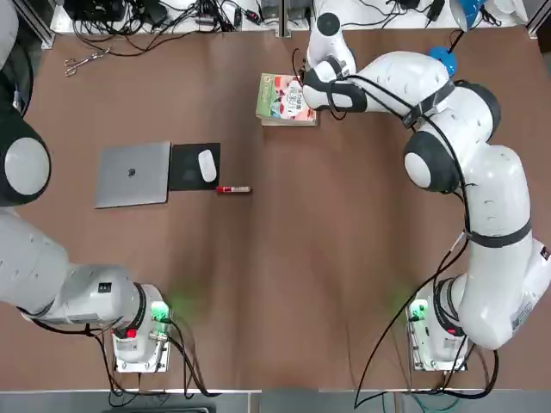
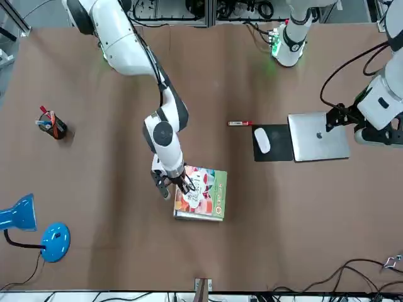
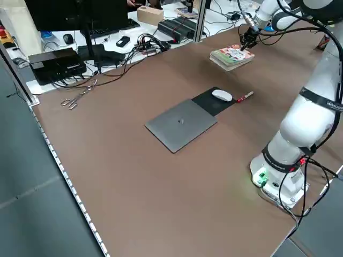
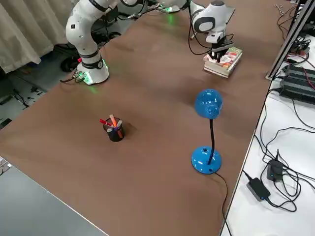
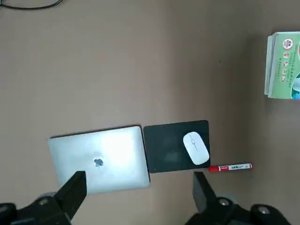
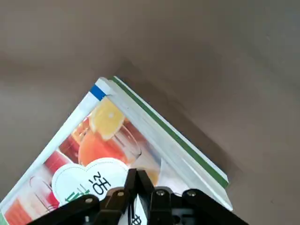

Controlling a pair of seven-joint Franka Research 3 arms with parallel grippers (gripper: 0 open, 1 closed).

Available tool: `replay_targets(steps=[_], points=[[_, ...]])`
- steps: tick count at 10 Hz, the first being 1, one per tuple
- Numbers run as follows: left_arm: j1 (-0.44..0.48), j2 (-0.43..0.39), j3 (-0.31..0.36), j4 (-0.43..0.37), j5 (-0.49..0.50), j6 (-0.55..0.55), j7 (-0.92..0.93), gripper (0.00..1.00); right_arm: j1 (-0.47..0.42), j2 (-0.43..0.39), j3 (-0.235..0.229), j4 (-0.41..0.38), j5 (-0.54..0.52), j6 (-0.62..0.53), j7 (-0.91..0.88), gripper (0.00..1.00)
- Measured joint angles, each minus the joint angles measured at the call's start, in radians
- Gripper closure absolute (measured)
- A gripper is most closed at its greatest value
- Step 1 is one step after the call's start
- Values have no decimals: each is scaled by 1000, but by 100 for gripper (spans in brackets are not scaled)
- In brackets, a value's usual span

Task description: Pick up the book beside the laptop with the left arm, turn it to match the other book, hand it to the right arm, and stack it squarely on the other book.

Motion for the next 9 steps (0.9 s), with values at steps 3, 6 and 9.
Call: replay_targets(steps=[3, 6, 9], points=[[0, 0, 0, 0, 0, 0, 0, 0, -1, 0, -1, -5, -1, 2, -6, 96], [0, 0, -1, 0, 0, 0, 0, 0, -1, 1, -1, -7, -2, 7, -7, 96], [0, 0, -1, 0, 0, 0, 0, 0, -1, 2, -1, -10, -3, 17, -15, 96]])
